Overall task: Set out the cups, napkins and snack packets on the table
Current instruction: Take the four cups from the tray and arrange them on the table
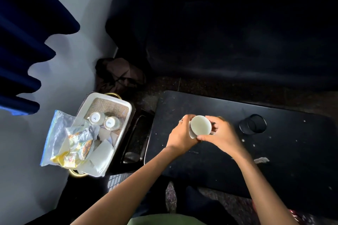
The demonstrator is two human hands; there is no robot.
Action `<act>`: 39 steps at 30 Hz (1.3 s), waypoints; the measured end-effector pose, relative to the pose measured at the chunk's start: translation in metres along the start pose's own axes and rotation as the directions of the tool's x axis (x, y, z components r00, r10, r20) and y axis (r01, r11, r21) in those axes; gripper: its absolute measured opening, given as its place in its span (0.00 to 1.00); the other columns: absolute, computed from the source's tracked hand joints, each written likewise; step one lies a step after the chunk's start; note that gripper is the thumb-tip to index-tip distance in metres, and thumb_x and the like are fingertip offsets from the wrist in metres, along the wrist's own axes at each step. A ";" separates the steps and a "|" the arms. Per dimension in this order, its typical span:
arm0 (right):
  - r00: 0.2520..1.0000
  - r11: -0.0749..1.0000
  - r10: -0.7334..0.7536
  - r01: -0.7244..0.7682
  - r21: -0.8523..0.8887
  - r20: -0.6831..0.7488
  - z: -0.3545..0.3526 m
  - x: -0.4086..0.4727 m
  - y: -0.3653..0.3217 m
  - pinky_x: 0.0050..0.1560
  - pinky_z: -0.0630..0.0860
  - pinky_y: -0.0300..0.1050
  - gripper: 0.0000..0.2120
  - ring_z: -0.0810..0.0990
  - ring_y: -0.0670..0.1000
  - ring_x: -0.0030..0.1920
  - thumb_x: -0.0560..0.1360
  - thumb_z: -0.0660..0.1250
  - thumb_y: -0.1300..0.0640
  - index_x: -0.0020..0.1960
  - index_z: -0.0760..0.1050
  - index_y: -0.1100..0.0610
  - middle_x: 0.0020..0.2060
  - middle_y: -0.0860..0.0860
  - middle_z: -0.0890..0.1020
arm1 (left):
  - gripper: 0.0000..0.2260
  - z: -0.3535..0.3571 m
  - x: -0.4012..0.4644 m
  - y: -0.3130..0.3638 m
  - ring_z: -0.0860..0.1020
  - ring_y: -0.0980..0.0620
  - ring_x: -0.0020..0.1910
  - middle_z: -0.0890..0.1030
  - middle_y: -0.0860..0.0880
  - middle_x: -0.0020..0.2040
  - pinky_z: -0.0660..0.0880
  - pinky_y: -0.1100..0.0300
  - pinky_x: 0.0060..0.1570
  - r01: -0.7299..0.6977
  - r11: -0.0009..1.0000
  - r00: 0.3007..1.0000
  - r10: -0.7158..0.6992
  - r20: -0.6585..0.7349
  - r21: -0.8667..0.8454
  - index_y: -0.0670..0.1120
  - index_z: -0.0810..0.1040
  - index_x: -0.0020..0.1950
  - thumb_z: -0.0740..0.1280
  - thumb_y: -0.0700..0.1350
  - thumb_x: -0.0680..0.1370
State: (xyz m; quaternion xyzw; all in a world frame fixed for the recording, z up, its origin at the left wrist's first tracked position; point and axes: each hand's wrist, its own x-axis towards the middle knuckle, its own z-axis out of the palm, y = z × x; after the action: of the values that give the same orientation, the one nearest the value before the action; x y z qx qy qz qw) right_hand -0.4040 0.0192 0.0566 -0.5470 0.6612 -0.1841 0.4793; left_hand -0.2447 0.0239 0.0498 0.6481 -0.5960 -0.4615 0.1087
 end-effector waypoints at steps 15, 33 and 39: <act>0.996 0.946 0.073 -0.083 -0.313 -0.044 0.009 0.057 0.136 0.53 0.76 0.48 0.34 0.78 0.55 0.57 0.62 0.77 0.53 0.66 0.70 0.54 0.58 0.52 0.78 | 0.21 0.115 0.078 -0.011 0.76 0.44 0.61 0.77 0.45 0.62 0.76 0.48 0.56 0.400 0.905 0.881 -0.337 0.331 -0.144 0.49 0.67 0.67 0.63 0.42 0.74; 1.000 0.863 0.006 0.008 -0.505 0.026 0.028 0.103 0.191 0.63 0.70 0.51 0.36 0.72 0.58 0.67 0.67 0.74 0.59 0.71 0.62 0.63 0.68 0.58 0.72 | 0.42 0.153 0.128 -0.049 0.76 0.53 0.42 0.62 0.45 0.76 0.74 0.57 0.37 0.462 0.887 0.765 -0.403 0.502 0.009 0.57 0.41 0.77 0.60 0.32 0.73; 1.000 0.784 0.016 -0.029 -0.620 -0.026 0.035 0.082 0.175 0.64 0.67 0.56 0.35 0.68 0.60 0.68 0.68 0.74 0.54 0.70 0.64 0.61 0.69 0.60 0.68 | 0.34 0.139 0.106 -0.051 0.74 0.43 0.64 0.61 0.46 0.76 0.77 0.56 0.47 0.425 0.905 0.823 -0.398 0.406 0.026 0.51 0.53 0.77 0.62 0.38 0.75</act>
State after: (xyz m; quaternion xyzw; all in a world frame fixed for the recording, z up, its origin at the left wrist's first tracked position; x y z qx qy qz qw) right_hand -0.4661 0.0136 -0.1298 -0.6645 0.6959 0.0439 0.2689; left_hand -0.3264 0.0018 -0.1115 0.6486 -0.4360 -0.6163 -0.0971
